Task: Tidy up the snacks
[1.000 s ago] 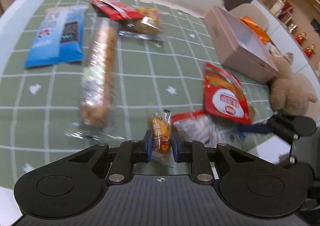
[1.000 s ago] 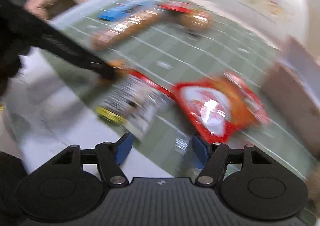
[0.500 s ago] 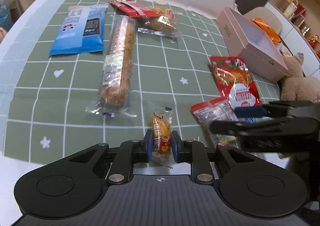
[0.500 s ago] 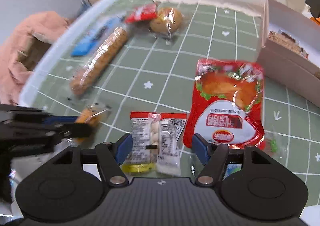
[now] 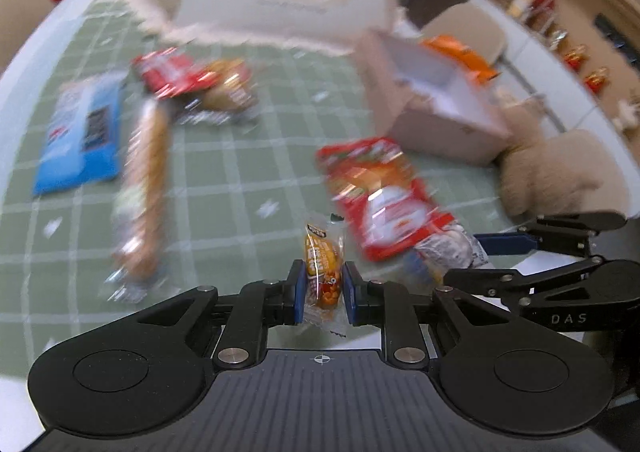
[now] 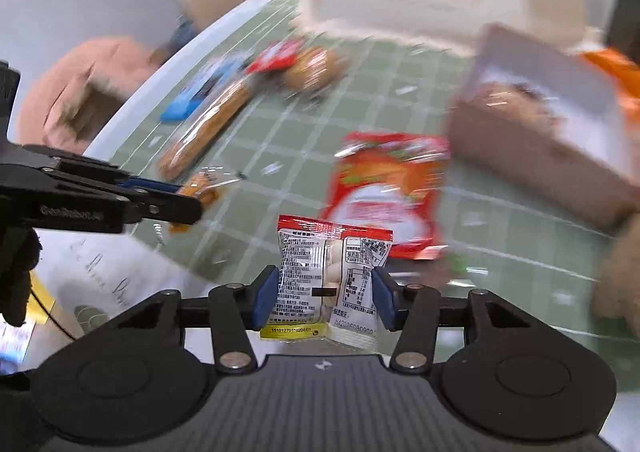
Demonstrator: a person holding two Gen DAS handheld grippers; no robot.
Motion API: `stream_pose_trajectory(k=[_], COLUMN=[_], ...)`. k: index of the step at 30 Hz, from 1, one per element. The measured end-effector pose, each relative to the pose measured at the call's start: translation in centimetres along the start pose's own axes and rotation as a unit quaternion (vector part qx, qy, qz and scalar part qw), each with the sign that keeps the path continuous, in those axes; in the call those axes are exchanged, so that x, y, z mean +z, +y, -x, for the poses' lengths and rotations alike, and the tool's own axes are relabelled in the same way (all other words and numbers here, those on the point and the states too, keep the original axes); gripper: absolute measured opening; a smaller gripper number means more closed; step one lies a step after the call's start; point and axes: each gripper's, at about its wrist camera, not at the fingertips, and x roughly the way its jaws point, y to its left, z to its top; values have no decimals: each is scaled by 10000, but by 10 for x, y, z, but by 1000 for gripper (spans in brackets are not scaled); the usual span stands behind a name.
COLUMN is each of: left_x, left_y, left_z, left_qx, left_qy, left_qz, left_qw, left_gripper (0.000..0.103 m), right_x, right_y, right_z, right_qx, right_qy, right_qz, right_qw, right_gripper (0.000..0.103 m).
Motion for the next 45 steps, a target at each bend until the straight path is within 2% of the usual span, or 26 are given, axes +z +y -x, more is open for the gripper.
stream_pose_trajectory(k=[4,6,8,10,12,14,17,20,24,26,28,31,32,34,37,38,39,41,43,45], left_x=[47,79,116,148,175,199,212,205,193,182,175,166,160,150,129,119,107,81,56,31], left_y=[-40,-65,-89,-111,-125,-134,-142,-141,-121,-113,-102,-77,-67,-58,-46,-40,-33,-18,2,22], left_z=[13,28,44,48,37,8,-45,-100,-157,-173,-168,-137,-123,-105,-92,-87,-80,-68,-59,-55], left_qx=[-732,-1057,-1339,-1421,-1415,-1512,-1463,-1282,-1314,-1112,-1041,-1104,-1159,-1087,-899,-803,-681,-470,-361,-301], left_qy=[-468,-918,-1461,-1846,-2065,-1955,-1608,-1137,-447,-480,-742,-1070,-1188,-1244,-975,-916,-881,-811,-576,-330], left_qz=[-295,-633,-902,-1060,-1103,-925,-674,-533,-240,-153,41,723,839,846,649,575,498,441,529,694], left_qw=[9958,9881,9760,9667,9619,9645,9738,9838,9900,9925,9918,9855,9825,9826,9890,9909,9925,9946,9963,9966], left_gripper=[23,23,23,23,23,23,23,23,23,24,24,24,24,25,25,25,25,25,25,25], right_x=[5,12,21,30,35,39,41,39,36,32,33,45,51,70,110,120,133,152,149,133], right_y=[-41,-58,-75,-89,-101,-110,-121,-127,-134,-137,-142,-149,-150,-155,-165,-170,-176,-184,-179,-167], right_z=[53,82,118,146,163,170,168,159,144,138,129,117,113,100,75,67,56,36,31,27], right_qx=[-417,-636,-827,-923,-1044,-1264,-1325,-1367,-1388,-1337,-1285,-1191,-1154,-1037,-991,-979,-1078,-1370,-1325,-1085], right_qy=[-501,-854,-1327,-1701,-1933,-2018,-1999,-1895,-1682,-1585,-1485,-1395,-1392,-1395,-1625,-1748,-1710,-1433,-1435,-1315], right_qz=[-509,-683,-857,-994,-1108,-1184,-1285,-1284,-1259,-1282,-1325,-1403,-1425,-1506,-1570,-1543,-1559,-1645,-1713,-1633], right_qw=[9966,9920,9840,9760,9693,9640,9623,9638,9678,9698,9715,9730,9731,9732,9691,9675,9669,9663,9656,9717], right_gripper=[50,50,50,50,50,50,50,50,50,50,50,50,50,50,52,58,64,64,64,64])
